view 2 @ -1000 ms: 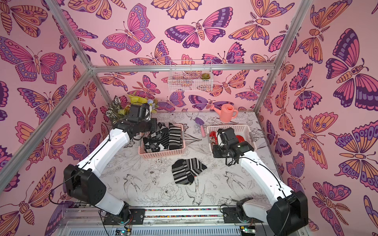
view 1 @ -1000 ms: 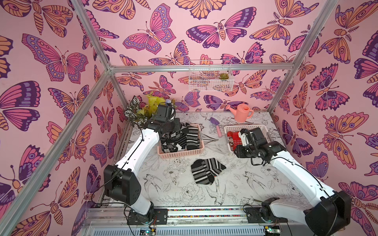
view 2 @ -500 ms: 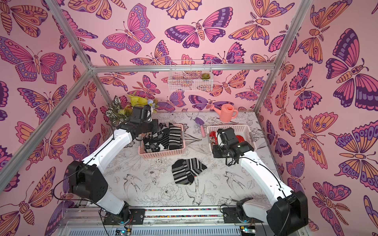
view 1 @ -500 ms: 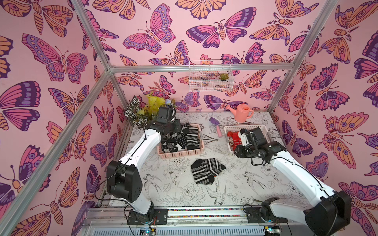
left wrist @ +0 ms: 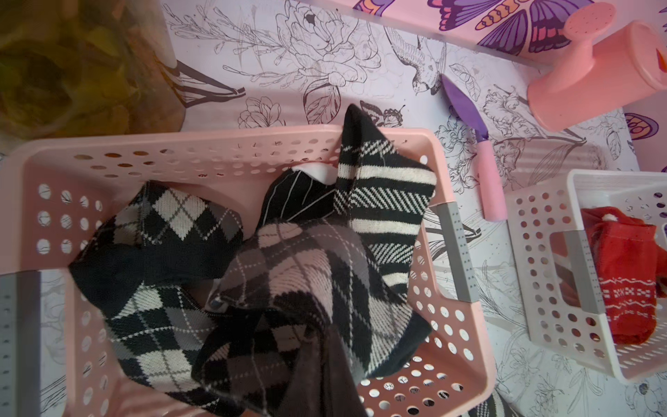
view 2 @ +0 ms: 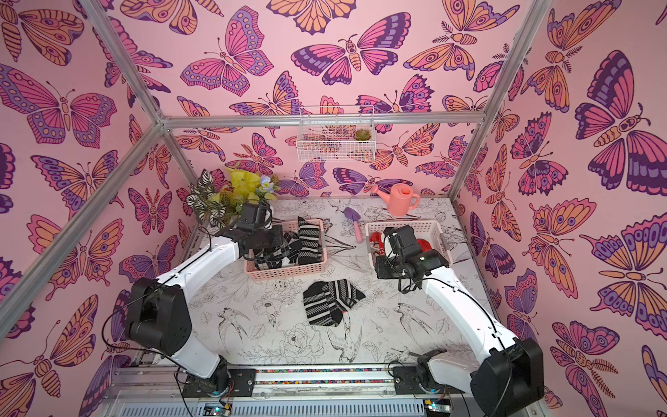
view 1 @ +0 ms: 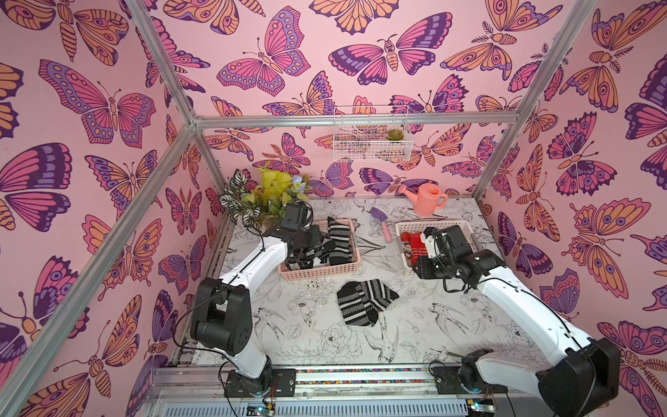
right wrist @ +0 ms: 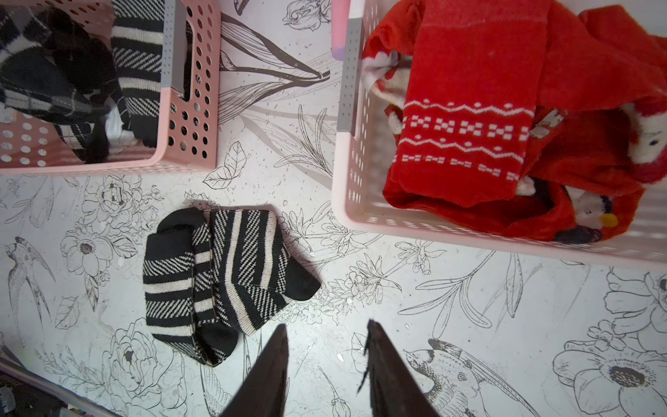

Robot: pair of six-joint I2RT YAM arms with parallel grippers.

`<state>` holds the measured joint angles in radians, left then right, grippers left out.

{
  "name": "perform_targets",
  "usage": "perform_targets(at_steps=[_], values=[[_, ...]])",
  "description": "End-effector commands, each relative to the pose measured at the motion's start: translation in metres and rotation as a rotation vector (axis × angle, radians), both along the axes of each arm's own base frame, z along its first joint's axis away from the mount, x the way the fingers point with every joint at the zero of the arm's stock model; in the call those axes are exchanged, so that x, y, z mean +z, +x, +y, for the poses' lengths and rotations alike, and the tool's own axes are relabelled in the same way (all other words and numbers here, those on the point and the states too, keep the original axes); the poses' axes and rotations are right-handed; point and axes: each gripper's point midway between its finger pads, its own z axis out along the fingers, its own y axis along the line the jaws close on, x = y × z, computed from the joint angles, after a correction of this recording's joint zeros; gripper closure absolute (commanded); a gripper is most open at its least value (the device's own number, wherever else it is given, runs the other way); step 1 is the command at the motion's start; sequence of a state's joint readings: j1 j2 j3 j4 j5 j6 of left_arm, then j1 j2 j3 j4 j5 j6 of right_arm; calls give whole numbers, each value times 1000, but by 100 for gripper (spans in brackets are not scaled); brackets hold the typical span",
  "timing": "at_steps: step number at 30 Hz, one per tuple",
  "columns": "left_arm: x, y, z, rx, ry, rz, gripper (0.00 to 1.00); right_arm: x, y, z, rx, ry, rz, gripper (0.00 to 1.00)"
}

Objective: Sort the socks into the basket by color
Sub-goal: Place the sock in the bin.

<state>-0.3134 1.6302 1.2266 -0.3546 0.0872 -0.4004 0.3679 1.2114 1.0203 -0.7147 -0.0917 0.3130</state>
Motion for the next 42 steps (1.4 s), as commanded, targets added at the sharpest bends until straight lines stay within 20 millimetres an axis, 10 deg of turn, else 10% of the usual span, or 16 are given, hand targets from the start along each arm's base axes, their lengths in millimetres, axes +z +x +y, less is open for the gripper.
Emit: perform_targets(at_steps=[1,20,42], values=[[-1,-4,-9,-6,-34,-9,97,11,4,2,3,21,-26,61],[-24,-26,-46,-27,-78,43,90,9,5,2,2,20,-28,61],[-16,-52,-22,41,-23,41,75,13,2,5,13,46,-27,61]])
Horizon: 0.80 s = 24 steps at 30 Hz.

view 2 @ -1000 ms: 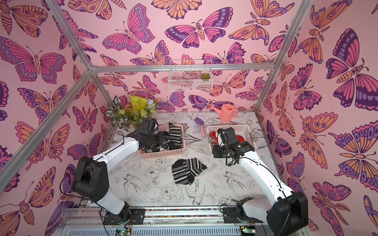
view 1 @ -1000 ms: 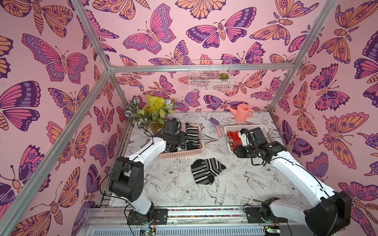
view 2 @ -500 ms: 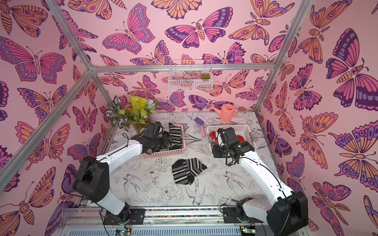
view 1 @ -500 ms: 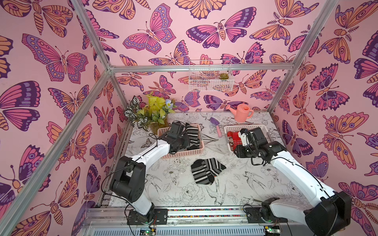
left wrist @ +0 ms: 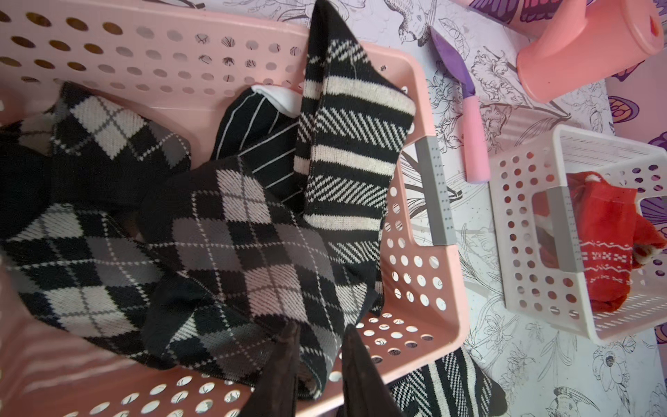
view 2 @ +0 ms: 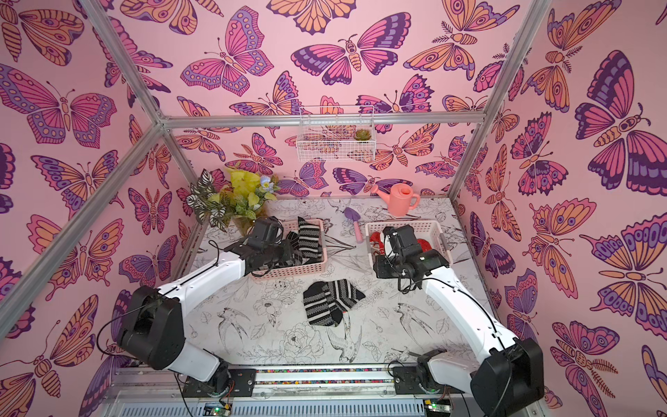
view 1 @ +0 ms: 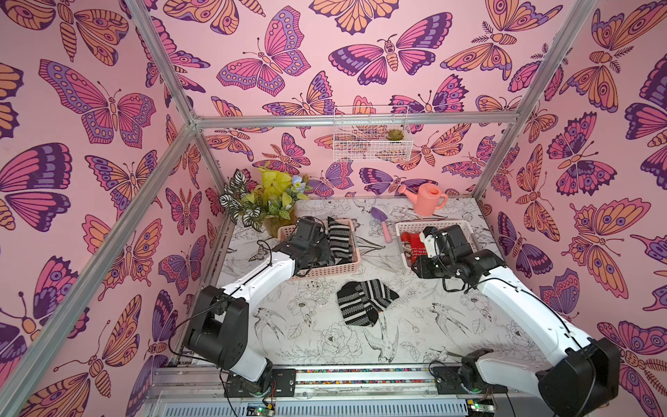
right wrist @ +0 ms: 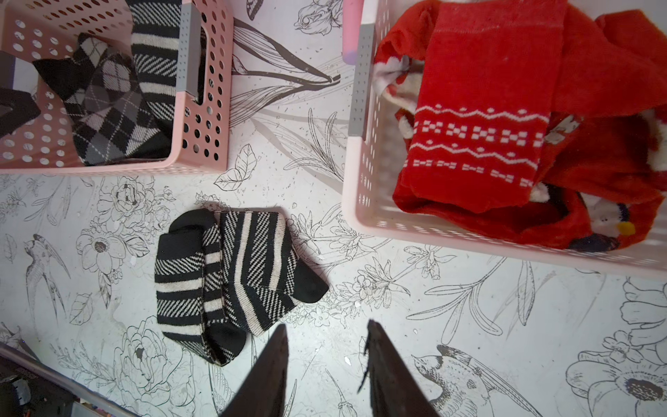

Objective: Sort the socks into the basket by color
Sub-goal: Place the sock in the bin.

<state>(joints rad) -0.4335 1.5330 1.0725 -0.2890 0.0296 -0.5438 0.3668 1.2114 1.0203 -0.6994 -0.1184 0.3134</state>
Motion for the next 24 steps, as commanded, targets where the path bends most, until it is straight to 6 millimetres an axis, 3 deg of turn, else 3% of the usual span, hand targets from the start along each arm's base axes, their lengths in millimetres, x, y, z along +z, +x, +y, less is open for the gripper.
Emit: perform_targets(at_steps=[1,14,24], values=[[-3,-11,8,19,27,19,75,10,1,1,1,22,-22,61],[-2,-16,-5,-20,7,32,76,12,-3,3,12,37,-12,61],[0,-52,-17,-77,67,59,72,15,-2,5,11,49,-14,61]])
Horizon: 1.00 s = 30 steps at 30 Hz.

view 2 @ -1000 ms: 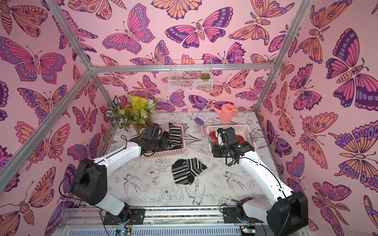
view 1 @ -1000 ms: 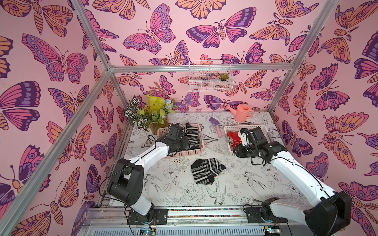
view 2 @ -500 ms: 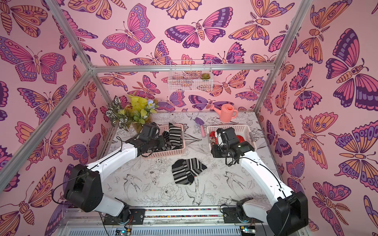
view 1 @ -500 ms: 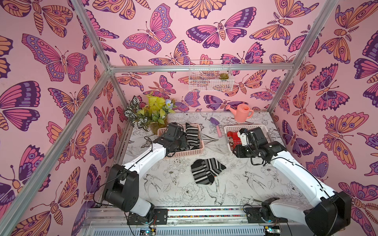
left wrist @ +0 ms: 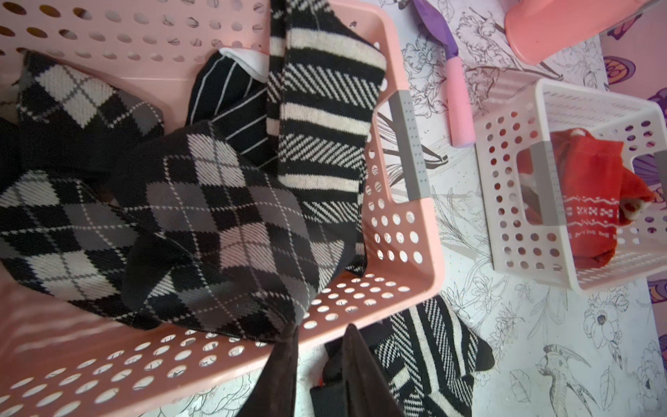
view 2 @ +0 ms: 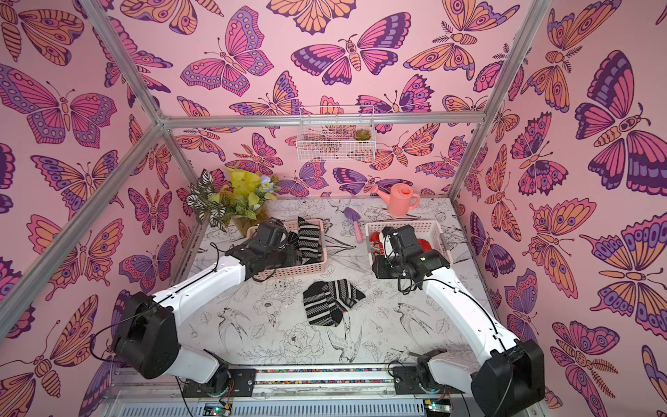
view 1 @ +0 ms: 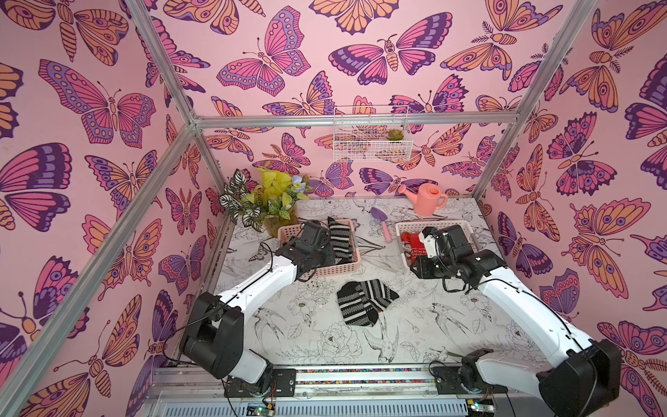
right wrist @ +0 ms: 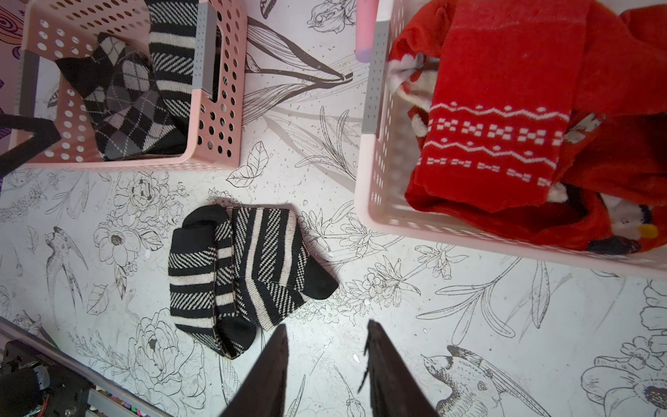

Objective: Sort the socks into the basket by color
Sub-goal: Place the sock in the bin, then pick up the sock at the center of the board.

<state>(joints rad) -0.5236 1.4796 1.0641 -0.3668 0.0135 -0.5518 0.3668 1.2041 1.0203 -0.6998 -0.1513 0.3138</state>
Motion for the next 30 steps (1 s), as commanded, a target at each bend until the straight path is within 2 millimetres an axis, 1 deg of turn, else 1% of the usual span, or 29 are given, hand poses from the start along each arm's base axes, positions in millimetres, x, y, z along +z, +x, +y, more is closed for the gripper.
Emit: perform_targets(at_steps=[1,5,9,15,20,24,28,29,30], values=[[-5,-26,4,-12,54,34,72,12,1,0,-7,23,-16,61],[-9,-52,-3,-43,80,52,65,13,0,1,-6,30,-20,61],[-16,-79,-9,-71,84,69,61,14,-3,0,-8,31,-21,61],[-25,-113,-24,-128,79,96,54,14,-7,-1,-7,33,-21,61],[-34,-133,-37,-173,81,119,50,14,-9,-2,-10,39,-19,61],[-44,-148,-42,-195,79,143,50,14,-11,-2,-9,37,-19,61],[-57,-158,-46,-208,60,164,48,13,-11,-2,-10,41,-14,61],[-48,-160,-48,-213,23,141,47,13,-11,-1,-9,43,-14,61],[-51,-162,-48,-213,14,143,46,13,-11,-1,-8,46,-13,61]])
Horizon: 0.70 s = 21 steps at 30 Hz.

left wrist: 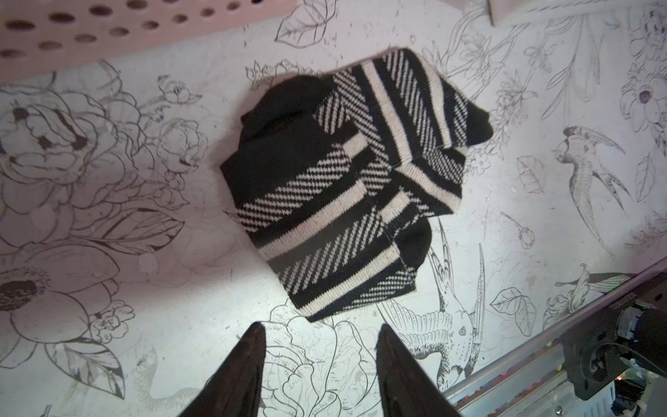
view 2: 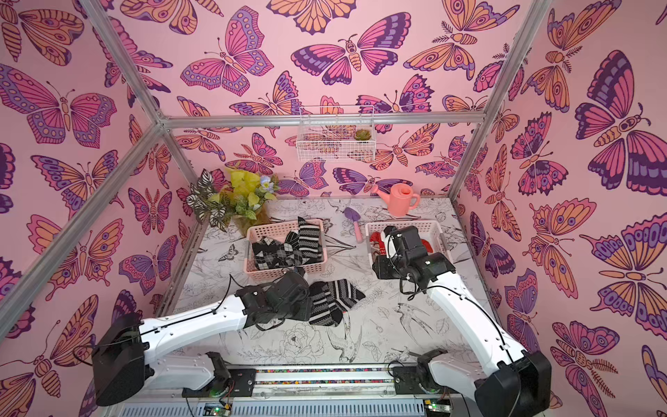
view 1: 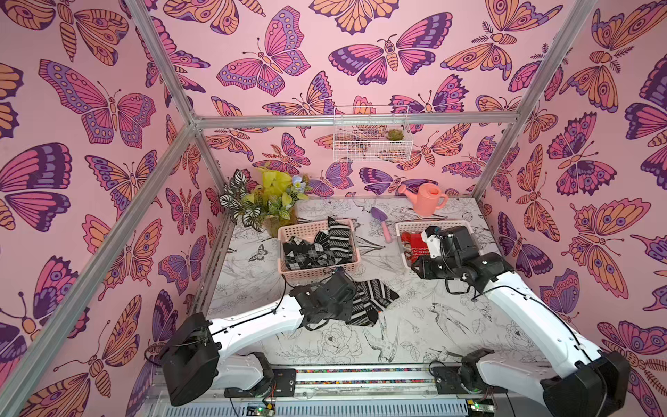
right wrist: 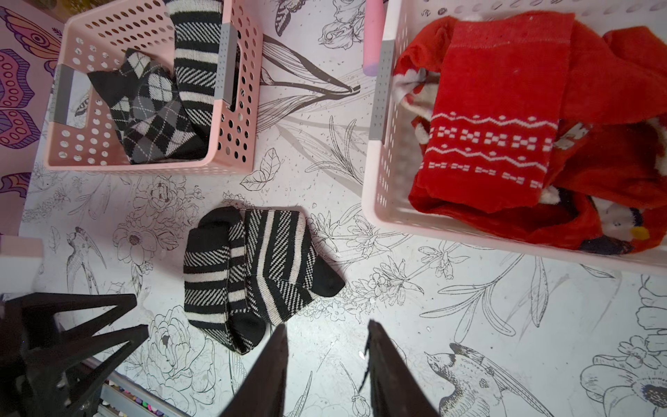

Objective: Sort the socks into the basket by color
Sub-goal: Pick up the sock at the center of the board.

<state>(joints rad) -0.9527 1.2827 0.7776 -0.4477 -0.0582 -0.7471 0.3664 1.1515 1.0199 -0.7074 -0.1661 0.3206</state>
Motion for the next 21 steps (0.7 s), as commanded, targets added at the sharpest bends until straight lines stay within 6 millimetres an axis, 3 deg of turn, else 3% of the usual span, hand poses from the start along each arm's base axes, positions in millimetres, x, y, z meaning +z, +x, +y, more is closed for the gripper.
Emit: perform_targets(at_steps=[1,8,18,21], values=[[3,-4,-3,19,-65,-7,45,-2,-5,-1,-10,17,23,61],[-12,-10,-7,8,-109,14,38,-2,-5,-1,-8,18,25,61],[-29,-15,-10,22,-149,50,37,-1,-5,-1,-8,18,25,61],[-43,-18,-9,25,-120,79,37,-1,-5,-1,-9,18,25,61]])
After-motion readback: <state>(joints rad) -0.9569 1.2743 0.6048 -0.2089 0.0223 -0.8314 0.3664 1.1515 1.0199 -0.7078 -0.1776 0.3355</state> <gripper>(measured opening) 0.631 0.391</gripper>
